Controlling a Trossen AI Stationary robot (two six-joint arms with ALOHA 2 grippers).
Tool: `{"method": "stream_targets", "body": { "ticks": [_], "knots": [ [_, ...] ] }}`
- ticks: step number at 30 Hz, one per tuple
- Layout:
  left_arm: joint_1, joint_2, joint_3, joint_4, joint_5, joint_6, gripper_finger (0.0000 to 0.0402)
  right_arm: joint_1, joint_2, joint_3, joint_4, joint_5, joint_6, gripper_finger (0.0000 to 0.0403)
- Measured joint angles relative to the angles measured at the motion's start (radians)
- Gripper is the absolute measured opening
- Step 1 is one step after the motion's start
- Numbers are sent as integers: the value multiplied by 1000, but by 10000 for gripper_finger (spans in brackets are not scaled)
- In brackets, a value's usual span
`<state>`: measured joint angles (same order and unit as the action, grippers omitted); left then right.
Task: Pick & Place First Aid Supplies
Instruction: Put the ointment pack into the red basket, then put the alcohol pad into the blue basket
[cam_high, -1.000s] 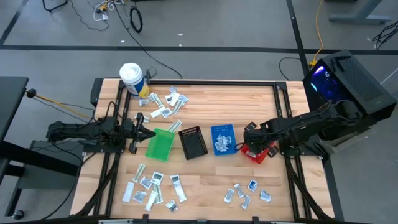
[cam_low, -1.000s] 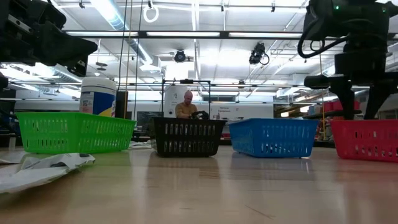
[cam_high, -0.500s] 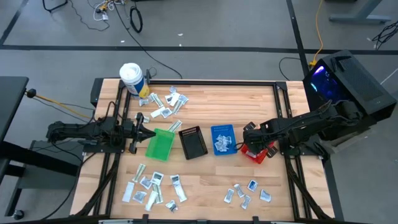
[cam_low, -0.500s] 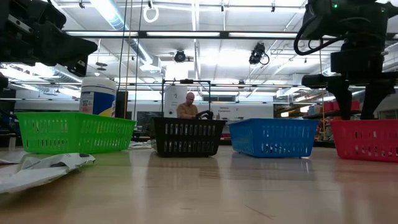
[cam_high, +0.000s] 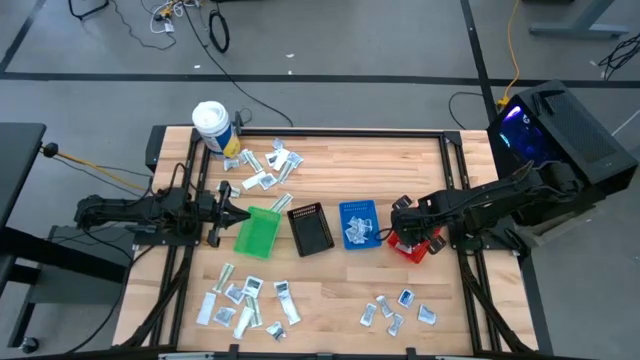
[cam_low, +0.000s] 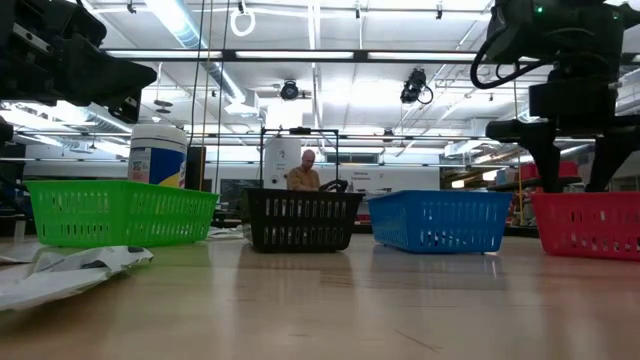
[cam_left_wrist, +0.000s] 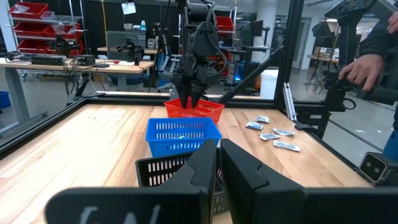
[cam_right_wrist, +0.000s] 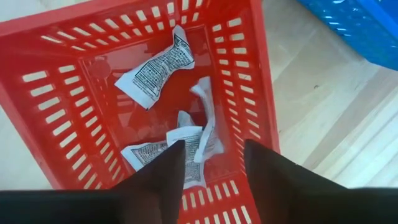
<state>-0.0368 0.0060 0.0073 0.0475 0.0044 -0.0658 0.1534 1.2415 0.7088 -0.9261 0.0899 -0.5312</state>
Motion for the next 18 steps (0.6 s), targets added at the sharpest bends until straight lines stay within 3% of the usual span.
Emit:
{"method": "stream_targets", "body": {
  "ticks": [10, 18],
  "knots": [
    [0, 0, 0, 0, 0, 0, 32, 49, 0, 163, -42, 8, 50, 205],
    [0, 0, 0, 0, 0, 0, 32, 161, 0, 264, -35, 9, 125, 225]
  ]
}}
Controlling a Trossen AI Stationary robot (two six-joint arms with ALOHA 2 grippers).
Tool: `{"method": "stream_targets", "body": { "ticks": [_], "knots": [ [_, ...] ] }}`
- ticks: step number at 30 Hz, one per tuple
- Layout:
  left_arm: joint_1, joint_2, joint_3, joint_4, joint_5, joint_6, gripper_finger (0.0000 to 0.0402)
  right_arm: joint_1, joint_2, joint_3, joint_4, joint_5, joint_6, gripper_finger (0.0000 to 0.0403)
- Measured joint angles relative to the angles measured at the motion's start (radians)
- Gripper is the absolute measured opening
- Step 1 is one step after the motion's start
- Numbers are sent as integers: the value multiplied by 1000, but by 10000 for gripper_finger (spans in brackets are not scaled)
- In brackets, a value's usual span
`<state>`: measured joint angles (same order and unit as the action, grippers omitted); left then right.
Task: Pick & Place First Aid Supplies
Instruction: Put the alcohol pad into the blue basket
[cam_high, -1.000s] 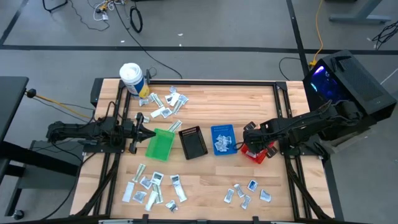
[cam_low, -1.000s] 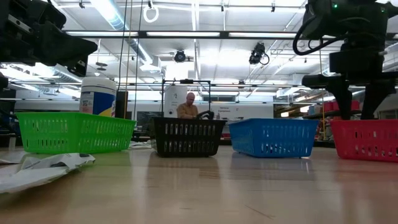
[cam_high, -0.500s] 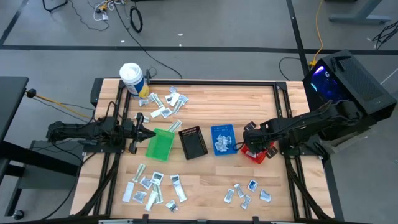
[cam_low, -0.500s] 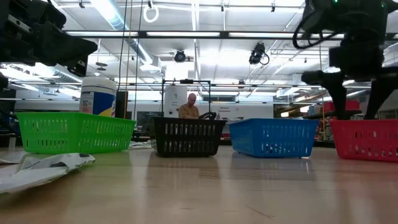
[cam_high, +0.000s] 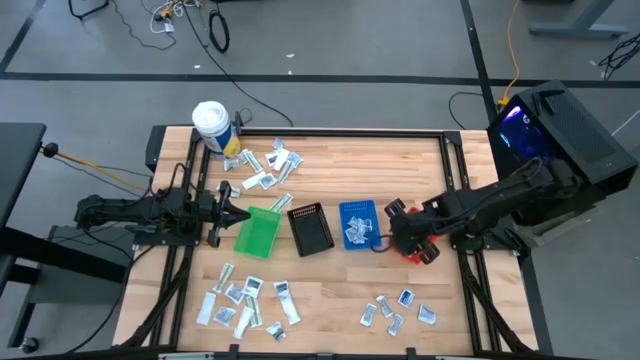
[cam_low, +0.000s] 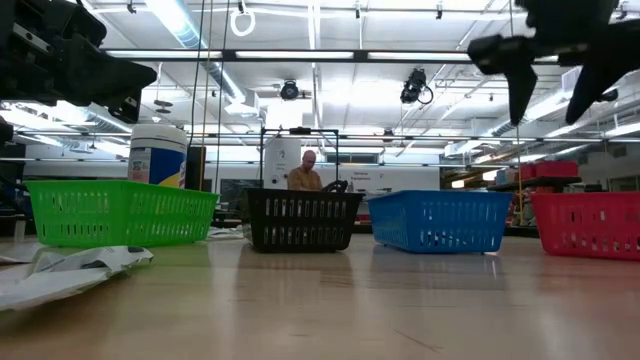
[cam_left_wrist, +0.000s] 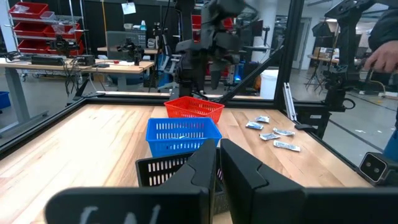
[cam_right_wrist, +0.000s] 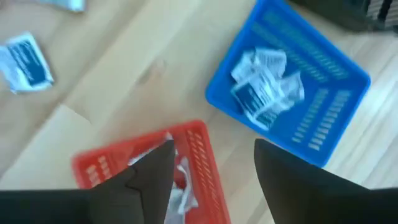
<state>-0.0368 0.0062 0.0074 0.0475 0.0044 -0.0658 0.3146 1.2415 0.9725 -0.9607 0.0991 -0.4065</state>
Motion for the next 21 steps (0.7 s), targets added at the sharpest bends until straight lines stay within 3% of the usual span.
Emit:
{"method": "stream_targets", "body": {
  "ticks": [9, 16, 21],
  "knots": [
    [0, 0, 0, 0, 0, 0, 32, 147, 44, 4, 57, 66, 122, 278],
    [0, 0, 0, 0, 0, 0, 32, 247, 124, 4, 124, -62, 158, 314],
    [0, 0, 0, 0, 0, 0, 32, 309, 193, 4, 183, -73, 163, 314]
  ]
}}
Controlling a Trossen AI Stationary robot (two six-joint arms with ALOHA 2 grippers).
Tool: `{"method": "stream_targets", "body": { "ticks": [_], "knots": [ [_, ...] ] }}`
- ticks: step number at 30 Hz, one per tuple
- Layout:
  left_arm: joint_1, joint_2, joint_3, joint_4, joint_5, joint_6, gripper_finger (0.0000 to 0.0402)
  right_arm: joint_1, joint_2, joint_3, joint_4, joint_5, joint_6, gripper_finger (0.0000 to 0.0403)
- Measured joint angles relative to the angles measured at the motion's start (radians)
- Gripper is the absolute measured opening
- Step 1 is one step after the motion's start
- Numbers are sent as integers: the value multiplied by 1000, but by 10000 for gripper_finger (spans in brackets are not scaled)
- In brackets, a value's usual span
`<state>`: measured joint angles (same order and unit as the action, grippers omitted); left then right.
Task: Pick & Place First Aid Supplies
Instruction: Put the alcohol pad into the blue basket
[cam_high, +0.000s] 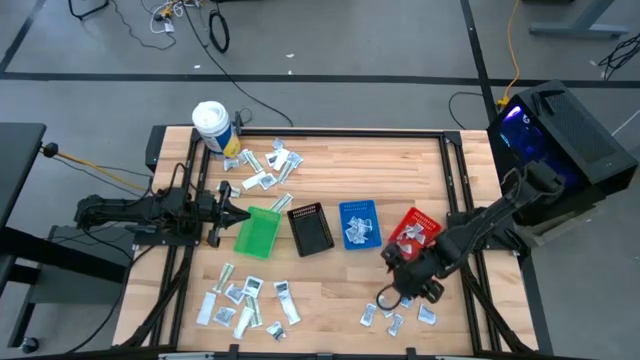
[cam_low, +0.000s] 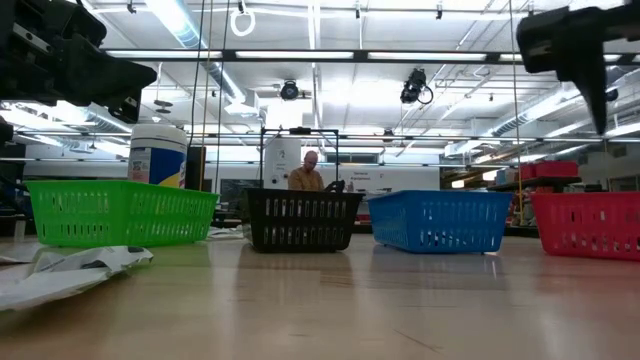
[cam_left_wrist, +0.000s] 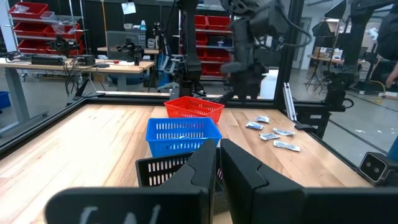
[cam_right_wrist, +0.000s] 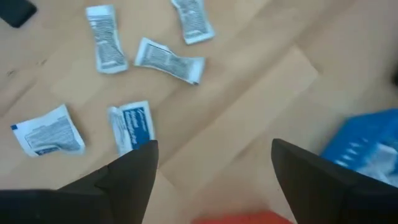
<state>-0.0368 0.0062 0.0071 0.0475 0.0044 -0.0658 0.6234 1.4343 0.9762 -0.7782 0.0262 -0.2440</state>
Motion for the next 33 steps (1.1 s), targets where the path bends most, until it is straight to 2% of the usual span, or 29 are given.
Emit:
{"method": "stream_targets", "body": {
  "ticks": [8, 14, 33],
  "knots": [
    [0, 0, 0, 0, 0, 0, 32, 85, 100, 1, 43, -2, 1, 306],
    [0, 0, 0, 0, 0, 0, 32, 115, 172, 1, 78, -50, 52, 306],
    [0, 0, 0, 0, 0, 0, 32, 118, 298, -3, 73, -69, 84, 306]
  ]
}}
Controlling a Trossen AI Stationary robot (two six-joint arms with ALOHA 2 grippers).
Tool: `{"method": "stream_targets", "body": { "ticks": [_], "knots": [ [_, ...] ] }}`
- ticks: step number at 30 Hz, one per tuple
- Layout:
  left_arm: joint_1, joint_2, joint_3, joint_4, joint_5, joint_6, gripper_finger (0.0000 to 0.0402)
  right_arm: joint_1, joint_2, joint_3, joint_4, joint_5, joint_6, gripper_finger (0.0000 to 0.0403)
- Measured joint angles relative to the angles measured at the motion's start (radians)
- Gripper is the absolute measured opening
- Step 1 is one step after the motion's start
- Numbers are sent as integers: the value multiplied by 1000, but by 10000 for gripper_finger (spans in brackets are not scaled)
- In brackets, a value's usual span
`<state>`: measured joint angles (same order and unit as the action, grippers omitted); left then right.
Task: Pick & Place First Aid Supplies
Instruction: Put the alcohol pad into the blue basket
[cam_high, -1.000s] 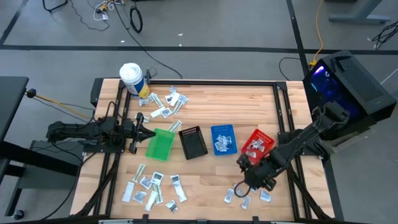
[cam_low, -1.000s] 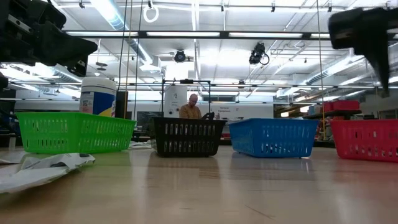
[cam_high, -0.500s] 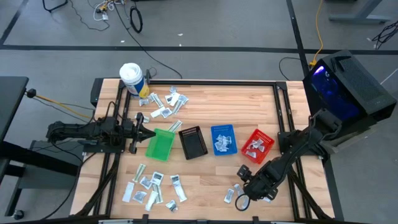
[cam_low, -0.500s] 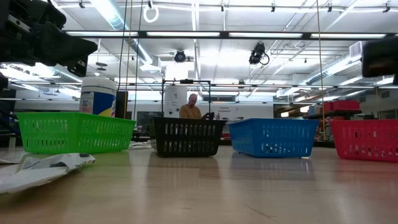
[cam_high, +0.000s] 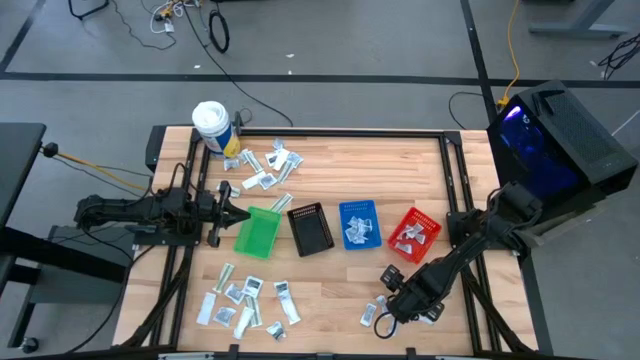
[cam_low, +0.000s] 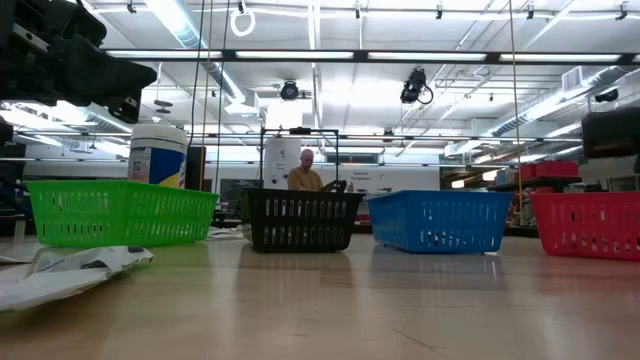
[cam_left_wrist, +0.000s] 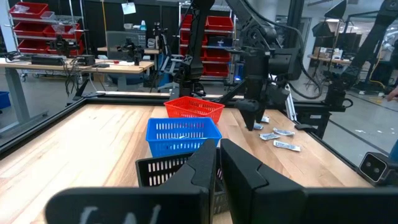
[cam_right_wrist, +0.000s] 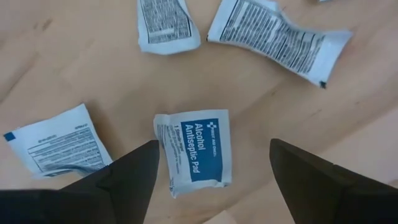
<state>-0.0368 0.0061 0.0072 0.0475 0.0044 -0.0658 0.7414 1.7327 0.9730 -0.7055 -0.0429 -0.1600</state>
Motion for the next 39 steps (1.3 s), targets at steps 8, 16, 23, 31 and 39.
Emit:
{"method": "stream_targets", "body": {
  "ticks": [8, 16, 23, 31, 39],
  "knots": [
    [0, 0, 0, 0, 0, 0, 32, 0, 26, 2, 3, 5, 25, 304],
    [0, 0, 0, 0, 0, 0, 32, 0, 27, 2, -2, 6, 46, 254],
    [0, 0, 0, 0, 0, 0, 32, 0, 27, 1, -4, 5, 47, 203],
    [0, 0, 0, 0, 0, 0, 32, 0, 27, 0, -5, 4, 47, 171],
    [0, 0, 0, 0, 0, 0, 32, 0, 25, -1, -5, 3, 47, 158]
  ]
}}
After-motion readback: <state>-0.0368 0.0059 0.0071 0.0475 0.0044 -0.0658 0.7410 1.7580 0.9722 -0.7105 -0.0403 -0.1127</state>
